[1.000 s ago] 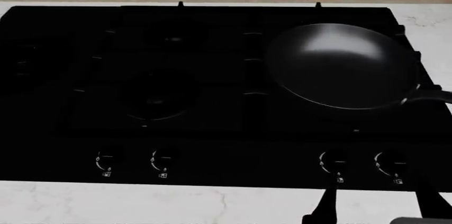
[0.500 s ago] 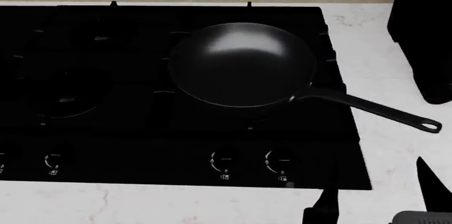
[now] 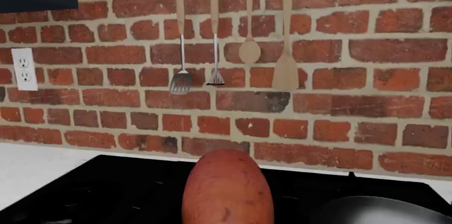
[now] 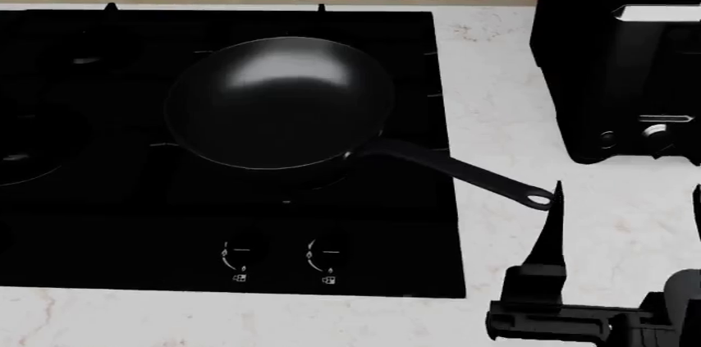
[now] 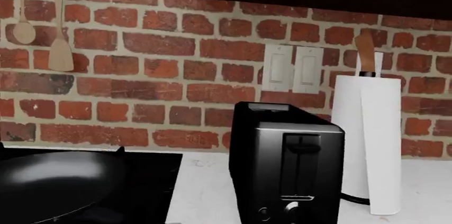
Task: Pick the sweet potato from the plate and place it in the pan.
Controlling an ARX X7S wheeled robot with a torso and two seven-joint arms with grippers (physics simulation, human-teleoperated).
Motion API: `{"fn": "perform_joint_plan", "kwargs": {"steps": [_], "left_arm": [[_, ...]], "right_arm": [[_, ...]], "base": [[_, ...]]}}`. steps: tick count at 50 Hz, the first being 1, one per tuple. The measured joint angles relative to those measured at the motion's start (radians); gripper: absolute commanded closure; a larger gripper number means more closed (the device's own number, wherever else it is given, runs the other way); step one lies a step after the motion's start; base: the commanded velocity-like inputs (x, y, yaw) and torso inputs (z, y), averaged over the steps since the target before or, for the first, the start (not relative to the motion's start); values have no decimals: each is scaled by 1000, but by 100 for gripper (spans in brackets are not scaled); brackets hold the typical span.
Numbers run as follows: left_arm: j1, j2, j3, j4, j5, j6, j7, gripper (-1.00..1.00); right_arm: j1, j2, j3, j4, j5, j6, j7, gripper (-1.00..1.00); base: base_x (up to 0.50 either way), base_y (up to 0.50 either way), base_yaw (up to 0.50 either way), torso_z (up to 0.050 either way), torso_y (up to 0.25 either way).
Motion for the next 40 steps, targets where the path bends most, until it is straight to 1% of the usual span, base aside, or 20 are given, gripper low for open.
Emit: {"fn": "perform_joint_plan", "kwargs": {"steps": [9,19,24,28,40], "left_arm": [[-9,-9,0,4,-11,-7,5,100],[-21,-10,16,4,-23,-15,13,100],[-34,-11,34,-6,-25,-15,27,100],[-47,-10,64,-33,-18,2,60,100],[-111,8,252,-182,57,111,254,100]], "right_arm": [[192,76,82,-38,125,142,51,-100],[272,110,114,-42,165,186,72,-100],[283,111,114,-37,164,187,80,-100],[281,109,112,-35,158,182,85,-100],[252,100,111,-32,132,152,95,-100]], "base": [[500,0,0,0,1],[500,0,0,0,1],[42,0,0,0,2],[0,0,0,0,0],[0,0,0,0,0]]}}
